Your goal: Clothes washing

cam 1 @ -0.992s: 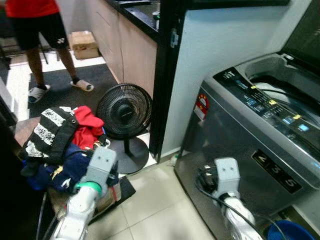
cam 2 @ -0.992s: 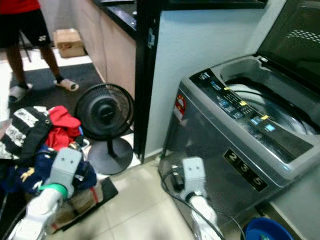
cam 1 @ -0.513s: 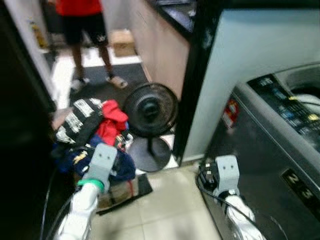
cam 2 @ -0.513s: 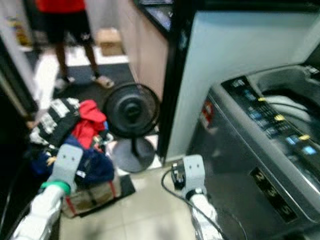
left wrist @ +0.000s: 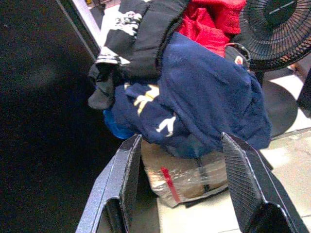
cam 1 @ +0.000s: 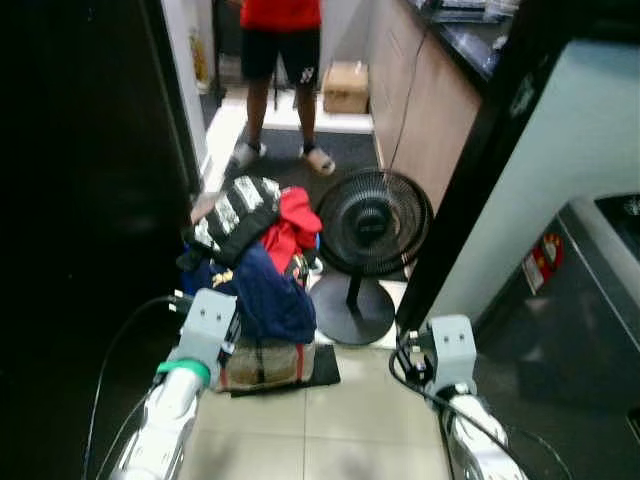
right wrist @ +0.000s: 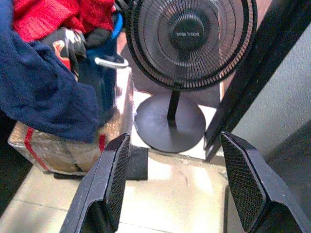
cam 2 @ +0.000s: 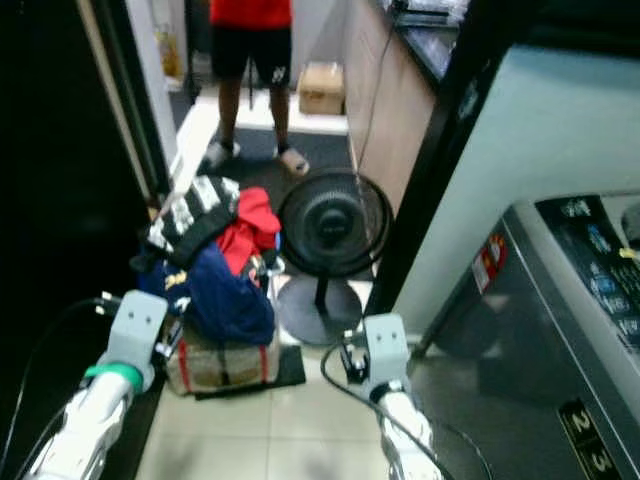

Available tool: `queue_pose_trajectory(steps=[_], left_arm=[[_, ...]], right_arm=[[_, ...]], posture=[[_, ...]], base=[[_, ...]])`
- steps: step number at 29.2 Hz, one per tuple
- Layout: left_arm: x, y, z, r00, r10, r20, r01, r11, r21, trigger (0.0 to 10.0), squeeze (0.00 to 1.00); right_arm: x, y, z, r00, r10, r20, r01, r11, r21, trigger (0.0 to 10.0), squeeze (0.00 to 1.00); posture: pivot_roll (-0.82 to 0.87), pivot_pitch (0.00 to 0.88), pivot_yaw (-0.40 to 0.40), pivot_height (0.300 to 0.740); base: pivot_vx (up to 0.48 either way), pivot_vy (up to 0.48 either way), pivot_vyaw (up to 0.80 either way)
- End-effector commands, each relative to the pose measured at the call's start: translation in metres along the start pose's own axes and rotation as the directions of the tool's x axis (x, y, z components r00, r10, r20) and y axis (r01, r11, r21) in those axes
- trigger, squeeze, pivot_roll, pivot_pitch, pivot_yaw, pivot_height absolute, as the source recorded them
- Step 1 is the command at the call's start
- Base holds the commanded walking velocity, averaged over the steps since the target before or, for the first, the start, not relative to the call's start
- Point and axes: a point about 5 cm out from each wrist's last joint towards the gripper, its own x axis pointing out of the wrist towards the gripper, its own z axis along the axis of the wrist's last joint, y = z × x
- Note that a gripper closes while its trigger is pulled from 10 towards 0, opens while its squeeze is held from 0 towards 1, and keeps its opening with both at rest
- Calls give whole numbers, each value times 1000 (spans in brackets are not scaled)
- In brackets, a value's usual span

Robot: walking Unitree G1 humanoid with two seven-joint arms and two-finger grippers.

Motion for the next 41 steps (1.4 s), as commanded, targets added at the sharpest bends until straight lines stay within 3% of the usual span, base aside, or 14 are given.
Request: queue_pose_trajectory(steps=[1, 12, 41], left_arm=[[0, -1, -2, 1000, 3, -2, -3, 1000, 14, 10000, 0], [2, -1, -2, 1000, 6, 1, -7, 1000, 17, 10000, 0], [5, -2, -1, 1000, 7, 8, -7, 1000, 14, 10000, 0]], right_arm=[[-1, 3, -2, 1000, 13, 1, -13, 1000, -2, 10000, 0], [-1, -1, -2, 1000, -3, 9, 3, 1000, -20, 10000, 0], [1, -4, -1, 1000, -23, 14, 22, 1000, 16, 10000, 0]], posture=[[51, 20, -30, 740], [49, 21, -28, 740], [44, 12, -27, 740]], base=[[450, 0, 0], [450, 0, 646], [374, 0, -78]])
